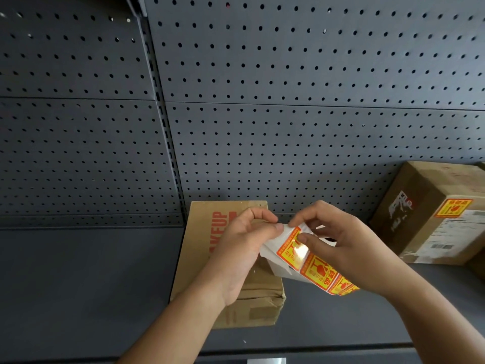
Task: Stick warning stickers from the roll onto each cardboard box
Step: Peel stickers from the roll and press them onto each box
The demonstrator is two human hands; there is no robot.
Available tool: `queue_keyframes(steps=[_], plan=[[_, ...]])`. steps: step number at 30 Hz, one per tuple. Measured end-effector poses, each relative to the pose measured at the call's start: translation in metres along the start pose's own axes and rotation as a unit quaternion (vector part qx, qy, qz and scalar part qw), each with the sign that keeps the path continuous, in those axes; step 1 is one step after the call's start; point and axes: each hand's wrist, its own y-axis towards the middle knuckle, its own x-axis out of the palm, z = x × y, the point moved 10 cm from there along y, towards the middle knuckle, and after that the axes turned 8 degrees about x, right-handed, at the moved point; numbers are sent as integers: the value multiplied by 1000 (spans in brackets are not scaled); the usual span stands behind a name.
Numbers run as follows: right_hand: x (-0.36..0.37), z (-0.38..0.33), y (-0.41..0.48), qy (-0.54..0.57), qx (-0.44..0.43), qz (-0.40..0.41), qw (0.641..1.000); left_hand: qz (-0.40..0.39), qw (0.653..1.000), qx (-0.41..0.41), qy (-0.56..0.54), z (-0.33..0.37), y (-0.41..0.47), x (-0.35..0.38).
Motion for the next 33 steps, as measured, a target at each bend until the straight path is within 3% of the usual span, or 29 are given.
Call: queue_keyframes(steps=[9,22,33], plan=[[-10,-6,-9,-80,-62,67,993,24,998,-24,-44,-5,0,8],[-19,-3,-15,-44,-59,96,993,25,992,-56,-110,-6,-2,18],[-23,-7,-20,11,-30,91,995,52,998,-27,-15,-4,-5,8]])
